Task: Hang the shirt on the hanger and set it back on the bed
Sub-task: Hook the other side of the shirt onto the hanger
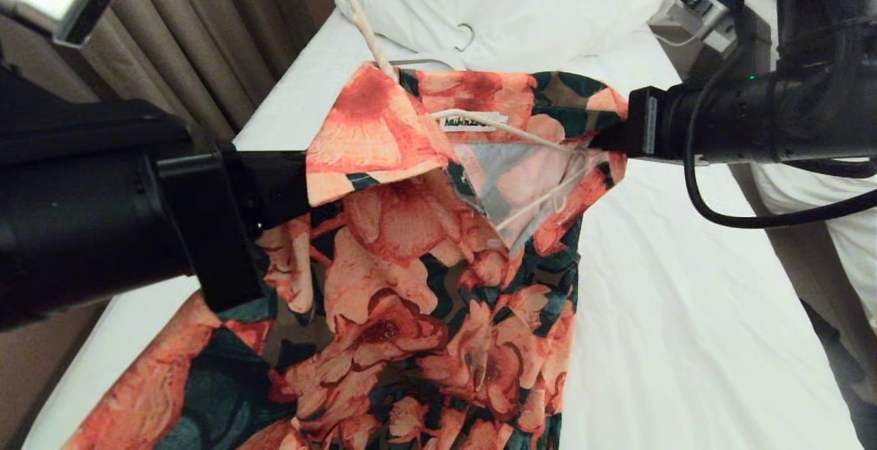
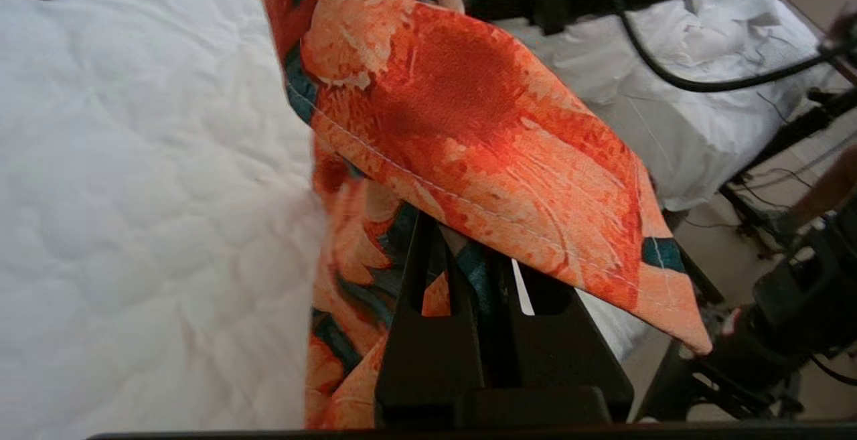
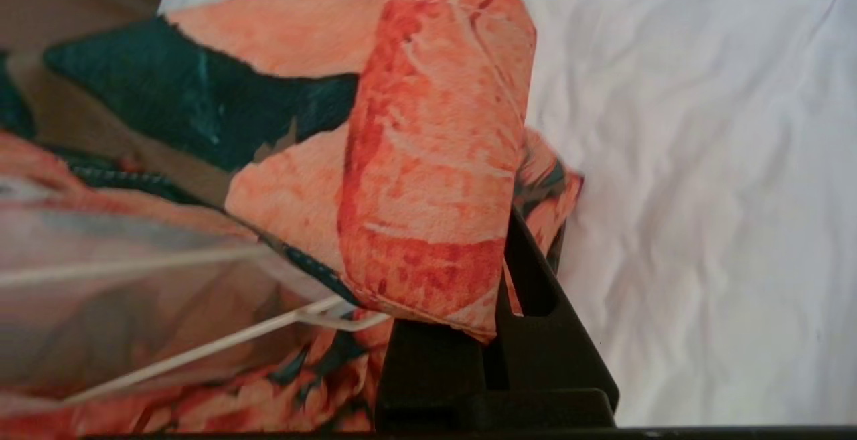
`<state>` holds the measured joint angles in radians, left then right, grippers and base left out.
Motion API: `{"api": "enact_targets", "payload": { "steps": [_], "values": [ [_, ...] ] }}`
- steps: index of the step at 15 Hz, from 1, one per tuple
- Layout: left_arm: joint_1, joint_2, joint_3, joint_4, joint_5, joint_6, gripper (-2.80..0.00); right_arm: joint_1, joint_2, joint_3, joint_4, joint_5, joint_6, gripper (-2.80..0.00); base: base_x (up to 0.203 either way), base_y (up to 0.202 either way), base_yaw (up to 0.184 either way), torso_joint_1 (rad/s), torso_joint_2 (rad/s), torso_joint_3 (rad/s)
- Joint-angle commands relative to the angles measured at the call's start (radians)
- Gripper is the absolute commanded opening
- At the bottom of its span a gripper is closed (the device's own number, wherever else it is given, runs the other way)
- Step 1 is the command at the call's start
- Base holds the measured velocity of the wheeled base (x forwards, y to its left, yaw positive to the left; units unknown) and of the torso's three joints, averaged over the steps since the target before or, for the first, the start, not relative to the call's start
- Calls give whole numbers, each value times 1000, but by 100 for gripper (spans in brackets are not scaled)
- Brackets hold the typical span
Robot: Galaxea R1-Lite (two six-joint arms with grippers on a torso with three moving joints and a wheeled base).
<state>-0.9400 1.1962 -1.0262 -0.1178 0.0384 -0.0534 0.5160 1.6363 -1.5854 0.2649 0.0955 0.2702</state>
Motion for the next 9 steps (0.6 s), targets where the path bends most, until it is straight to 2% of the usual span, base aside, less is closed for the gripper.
{"api": "enact_targets", "payload": {
  "steps": [1,4,9],
  "values": [
    [3,-18,-5,-3,17,1,-280,6,-9,-25,38,-1,-2,-280,0,0,0,0,0,0],
    [4,-59,-11,3,20,6,-280,-23,-7,-33,42,-3,-37,-280,0,0,0,0,0,0],
    [17,-54,-6,4,21,12,-280,-23,-9,-43,62,-3,-49,-280,0,0,0,0,0,0]
  ]
}}
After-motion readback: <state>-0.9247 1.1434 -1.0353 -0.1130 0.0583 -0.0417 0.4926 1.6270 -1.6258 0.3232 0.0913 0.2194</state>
